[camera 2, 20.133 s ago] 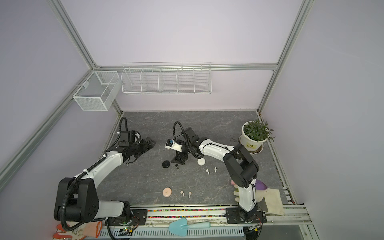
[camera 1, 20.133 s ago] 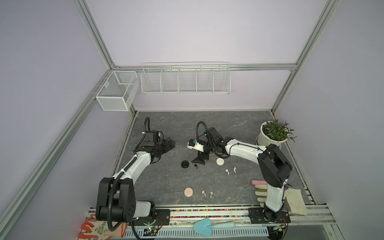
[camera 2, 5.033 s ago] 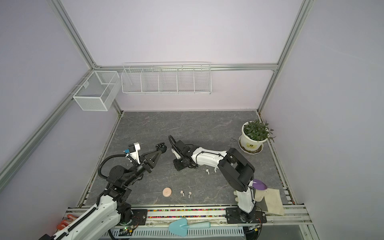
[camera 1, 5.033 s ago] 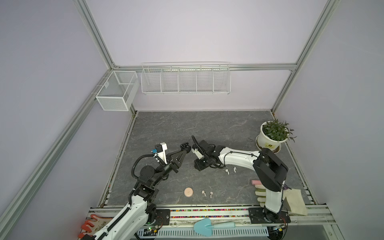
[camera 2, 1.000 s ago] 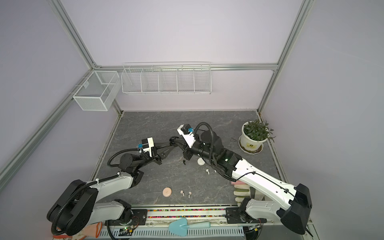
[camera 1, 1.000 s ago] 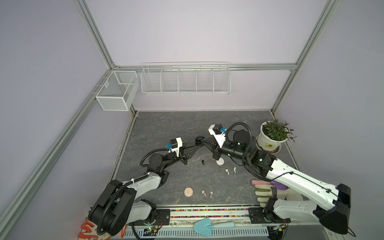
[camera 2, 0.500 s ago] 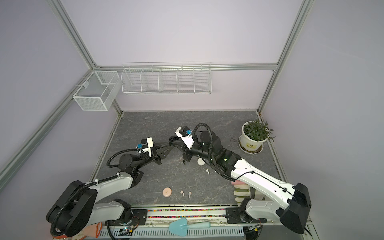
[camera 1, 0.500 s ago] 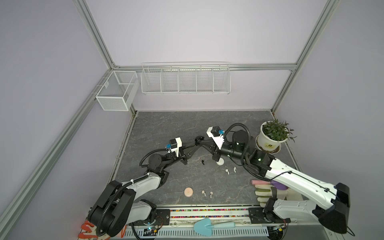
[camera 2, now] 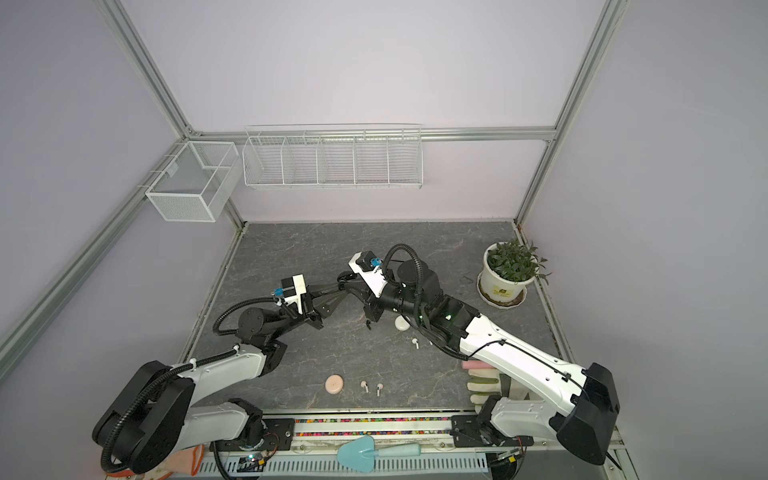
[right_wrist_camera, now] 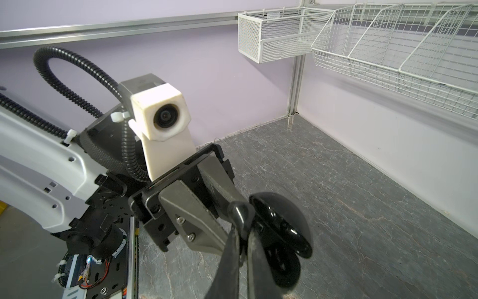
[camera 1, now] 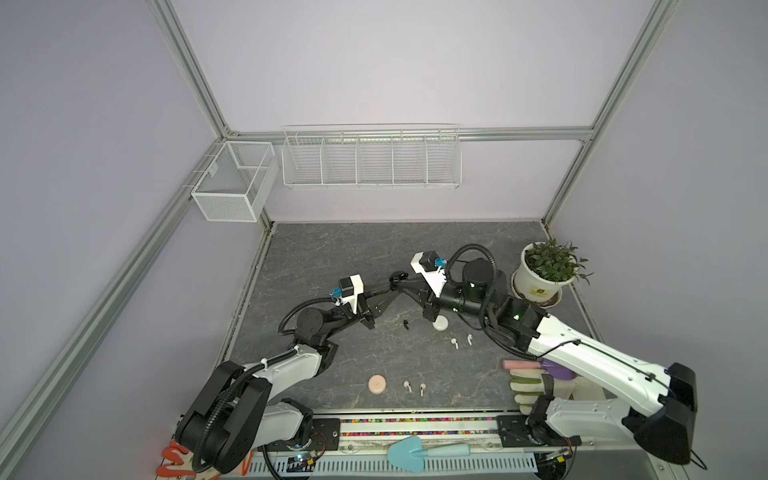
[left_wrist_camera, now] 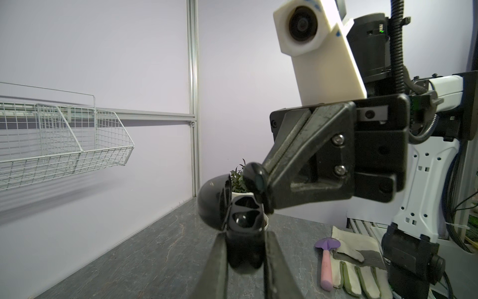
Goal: Insert the wireless bluetooth earbuds into the charging case
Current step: 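Insert the black earbud into the open case slot with the right gripper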
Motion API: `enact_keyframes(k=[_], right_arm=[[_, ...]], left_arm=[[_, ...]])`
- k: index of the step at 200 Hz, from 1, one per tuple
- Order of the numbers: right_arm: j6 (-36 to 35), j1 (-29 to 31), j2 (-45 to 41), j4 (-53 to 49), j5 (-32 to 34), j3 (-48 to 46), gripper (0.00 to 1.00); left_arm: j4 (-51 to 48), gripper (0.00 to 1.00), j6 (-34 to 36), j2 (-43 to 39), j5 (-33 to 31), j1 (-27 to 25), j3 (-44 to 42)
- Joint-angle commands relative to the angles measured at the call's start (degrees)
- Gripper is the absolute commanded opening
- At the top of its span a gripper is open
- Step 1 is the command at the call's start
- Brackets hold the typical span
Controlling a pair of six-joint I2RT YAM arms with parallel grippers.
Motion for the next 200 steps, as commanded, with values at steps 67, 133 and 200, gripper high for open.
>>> enact_keyframes(k=[67,133,200], right_arm=[[-1.4,-0.3,1.7,0.4,1.4,1.5,0.07],[-1.5,-0.4,1.6,-1.4,1.9,1.6,0.07],[-2.0,-0.4,1.5,-4.1,2.8,1.5,0.07]], left_arm=[[2.5,0.0,-0.1,-0.6,-0.5,-0.3,-0.5],[2.5,0.0,0.1,-1.3,-0.9,-0.3,-1.0],[2.5,0.0,0.3,-1.6,-1.4,-0.3,-1.1]])
